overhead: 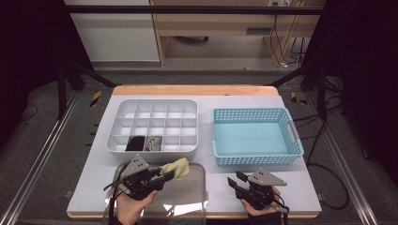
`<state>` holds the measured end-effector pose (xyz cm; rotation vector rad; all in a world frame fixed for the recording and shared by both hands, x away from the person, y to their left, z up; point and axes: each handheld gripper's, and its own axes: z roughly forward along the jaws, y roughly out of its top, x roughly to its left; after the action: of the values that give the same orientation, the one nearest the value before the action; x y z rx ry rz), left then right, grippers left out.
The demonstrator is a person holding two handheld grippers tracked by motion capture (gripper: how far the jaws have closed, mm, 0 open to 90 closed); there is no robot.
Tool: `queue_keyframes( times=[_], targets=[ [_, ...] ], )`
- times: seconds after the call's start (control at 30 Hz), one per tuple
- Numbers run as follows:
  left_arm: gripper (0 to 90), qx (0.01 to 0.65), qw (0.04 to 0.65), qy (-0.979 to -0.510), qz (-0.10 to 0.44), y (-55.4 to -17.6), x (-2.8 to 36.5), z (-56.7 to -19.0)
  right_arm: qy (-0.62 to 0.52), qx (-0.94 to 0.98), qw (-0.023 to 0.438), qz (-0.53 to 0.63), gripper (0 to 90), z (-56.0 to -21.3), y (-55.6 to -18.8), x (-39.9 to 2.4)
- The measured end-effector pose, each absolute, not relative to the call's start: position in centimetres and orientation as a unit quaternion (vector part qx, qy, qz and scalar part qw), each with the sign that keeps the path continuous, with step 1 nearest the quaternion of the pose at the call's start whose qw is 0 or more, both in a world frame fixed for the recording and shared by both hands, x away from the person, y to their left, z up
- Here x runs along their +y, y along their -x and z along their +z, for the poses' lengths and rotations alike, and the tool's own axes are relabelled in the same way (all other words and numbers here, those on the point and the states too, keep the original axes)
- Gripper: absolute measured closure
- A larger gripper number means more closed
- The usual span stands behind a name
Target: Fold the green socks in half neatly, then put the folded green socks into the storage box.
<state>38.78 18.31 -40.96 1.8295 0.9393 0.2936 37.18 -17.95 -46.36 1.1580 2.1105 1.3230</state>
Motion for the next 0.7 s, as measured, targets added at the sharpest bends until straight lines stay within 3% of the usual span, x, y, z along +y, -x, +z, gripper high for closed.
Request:
queue_keyframes(
  times=[0.7],
  targets=[
    [67.1,0.423,0.501,-0.74,0.151,-41.8,20.6,-37.8,-0.417,0.756,0.2,0.463,54.6,-46.9,-36.6,-19.2]
  ],
)
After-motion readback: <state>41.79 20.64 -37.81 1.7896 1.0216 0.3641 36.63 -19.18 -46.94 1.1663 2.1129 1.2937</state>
